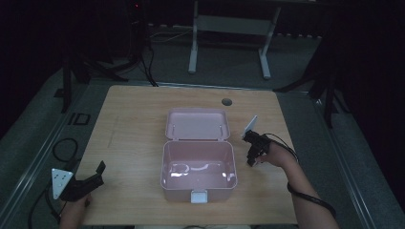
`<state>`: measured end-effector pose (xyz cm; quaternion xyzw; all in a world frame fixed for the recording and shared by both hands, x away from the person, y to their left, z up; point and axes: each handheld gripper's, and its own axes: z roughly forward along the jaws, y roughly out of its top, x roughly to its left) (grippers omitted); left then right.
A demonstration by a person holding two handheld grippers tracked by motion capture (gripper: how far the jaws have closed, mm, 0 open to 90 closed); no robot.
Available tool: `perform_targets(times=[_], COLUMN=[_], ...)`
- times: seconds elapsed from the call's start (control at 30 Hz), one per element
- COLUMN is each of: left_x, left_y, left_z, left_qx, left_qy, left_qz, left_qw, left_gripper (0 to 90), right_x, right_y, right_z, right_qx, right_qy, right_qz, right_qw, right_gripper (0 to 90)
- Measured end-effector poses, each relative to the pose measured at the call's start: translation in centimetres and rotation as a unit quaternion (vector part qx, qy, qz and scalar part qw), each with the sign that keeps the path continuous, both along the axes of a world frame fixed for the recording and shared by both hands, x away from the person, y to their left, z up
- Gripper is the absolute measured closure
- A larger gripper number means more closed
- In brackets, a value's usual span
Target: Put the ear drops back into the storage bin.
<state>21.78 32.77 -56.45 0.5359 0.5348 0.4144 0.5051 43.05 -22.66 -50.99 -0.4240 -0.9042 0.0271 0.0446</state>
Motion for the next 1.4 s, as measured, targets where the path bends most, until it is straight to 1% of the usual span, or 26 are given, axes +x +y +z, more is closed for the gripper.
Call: perform_targets(times=[0.23, 0.33, 0.43, 0.47, 0.5, 0.53, 0.6, 0.63, 0.7, 0.73, 0.77, 0.8, 0.83, 0.87, 0.9, 0.93, 1.07, 1.1, 1.17, 1.2, 1.23, 1.27, 1.3, 1.33, 1.37, 1.4], left_x=[0.0, 0.0, 0.0, 0.0, 0.0, 0.0, 0.0, 0.0, 0.0, 0.0, 0.0, 0.0, 0.0, 0.0, 0.0, 0.0, 0.0, 0.0, 0.0, 0.0, 0.0, 0.0, 0.0, 0.0, 0.0, 0.0], left_y=[0.0, 0.0, 0.0, 0.0, 0.0, 0.0, 0.0, 0.0, 0.0, 0.0, 0.0, 0.0, 0.0, 0.0, 0.0, 0.0, 0.0, 0.0, 0.0, 0.0, 0.0, 0.0, 0.0, 0.0, 0.0, 0.0], left_z=[0.0, 0.0, 0.0, 0.0, 0.0, 0.0, 0.0, 0.0, 0.0, 0.0, 0.0, 0.0, 0.0, 0.0, 0.0, 0.0, 0.0, 0.0, 0.0, 0.0, 0.0, 0.0, 0.0, 0.0, 0.0, 0.0], left_qx=[0.0, 0.0, 0.0, 0.0, 0.0, 0.0, 0.0, 0.0, 0.0, 0.0, 0.0, 0.0, 0.0, 0.0, 0.0, 0.0, 0.0, 0.0, 0.0, 0.0, 0.0, 0.0, 0.0, 0.0, 0.0, 0.0], left_qy=[0.0, 0.0, 0.0, 0.0, 0.0, 0.0, 0.0, 0.0, 0.0, 0.0, 0.0, 0.0, 0.0, 0.0, 0.0, 0.0, 0.0, 0.0, 0.0, 0.0, 0.0, 0.0, 0.0, 0.0, 0.001, 0.001], left_qz=[0.0, 0.0, 0.001, 0.001, 0.001, 0.001, 0.001, 0.001, 0.001, 0.0, 0.0, 0.0, 0.0, 0.0, 0.0, 0.0, 0.0, 0.0, 0.0, 0.0, 0.0, 0.0, 0.001, 0.001, 0.001, 0.001], left_qw=[1.0, 1.0, 1.0, 1.0, 1.0, 1.0, 1.0, 1.0, 1.0, 1.0, 1.0, 1.0, 1.0, 1.0, 1.0, 1.0, 1.0, 1.0, 1.0, 1.0, 1.0, 1.0, 1.0, 1.0, 1.0, 1.0], left_gripper=[0.4, 0.5, 0.4, 0.5, 0.5, 0.5, 0.4, 0.4, 0.4, 0.4, 0.5, 0.4, 0.4, 0.5, 0.5, 0.4, 0.5, 0.5, 0.5, 0.4, 0.5, 0.5, 0.5, 0.4, 0.4, 0.4], right_x=[-0.5, -0.7, -1.0, -1.0, -1.2, -1.7, -2.0, -2.3, -2.9, -3.3, -3.6, -4.0, -4.4, -4.4, -4.7, -5.2, -5.8, -6.0, -6.3, -6.5, -6.6, -6.6, -6.8, -7.1, -7.3, -7.4], right_y=[0.0, -0.3, -0.5, -0.5, -0.5, -0.4, -0.4, -0.3, -0.3, -0.2, -0.2, -0.1, 0.0, 0.0, 0.0, 0.1, 0.0, 0.0, 0.0, 0.0, 0.0, 0.0, 0.0, -0.1, -0.1, -0.1], right_z=[0.3, 0.5, 0.9, 0.9, 0.9, 1.1, 1.2, 1.3, 1.4, 1.5, 1.5, 1.5, 1.5, 1.5, 1.5, 1.4, 1.4, 1.5, 1.6, 1.6, 1.6, 1.6, 1.7, 1.8, 1.8, 1.9], right_qx=[-0.015, -0.014, -0.011, -0.011, -0.01, -0.014, -0.012, -0.007, 0.017, 0.023, 0.028, 0.032, 0.028, 0.028, 0.027, 0.022, 0.004, 0.0, -0.01, -0.014, -0.02, -0.02, -0.026, -0.039, -0.044, -0.047], right_qy=[-0.006, -0.015, -0.018, -0.018, -0.019, -0.021, -0.019, -0.021, -0.01, -0.009, -0.007, -0.002, -0.004, -0.004, -0.007, -0.001, -0.007, -0.006, -0.009, -0.008, -0.008, -0.008, -0.011, -0.007, -0.007, -0.008], right_qz=[0.044, 0.05, 0.072, 0.072, 0.081, 0.102, 0.125, 0.147, 0.197, 0.222, 0.24, 0.265, 0.287, 0.287, 0.302, 0.328, 0.358, 0.362, 0.379, 0.384, 0.392, 0.392, 0.4, 0.412, 0.415, 0.425], right_qw=[0.9989, 0.9985, 0.9972, 0.9972, 0.9965, 0.9944, 0.9919, 0.9889, 0.9802, 0.9746, 0.9703, 0.9637, 0.9576, 0.9576, 0.9531, 0.9444, 0.9336, 0.9321, 0.9252, 0.9231, 0.9196, 0.9196, 0.9161, 0.9103, 0.9085, 0.9041], right_gripper=[59.3, 59.3, 59.3, 59.3, 59.3, 59.4, 59.4, 59.3, 59.3, 59.3, 59.3, 59.3, 59.3, 59.3, 59.3, 59.4, 59.4, 59.4, 59.4, 59.4, 59.4, 59.4, 59.4, 59.4, 59.4, 59.5])
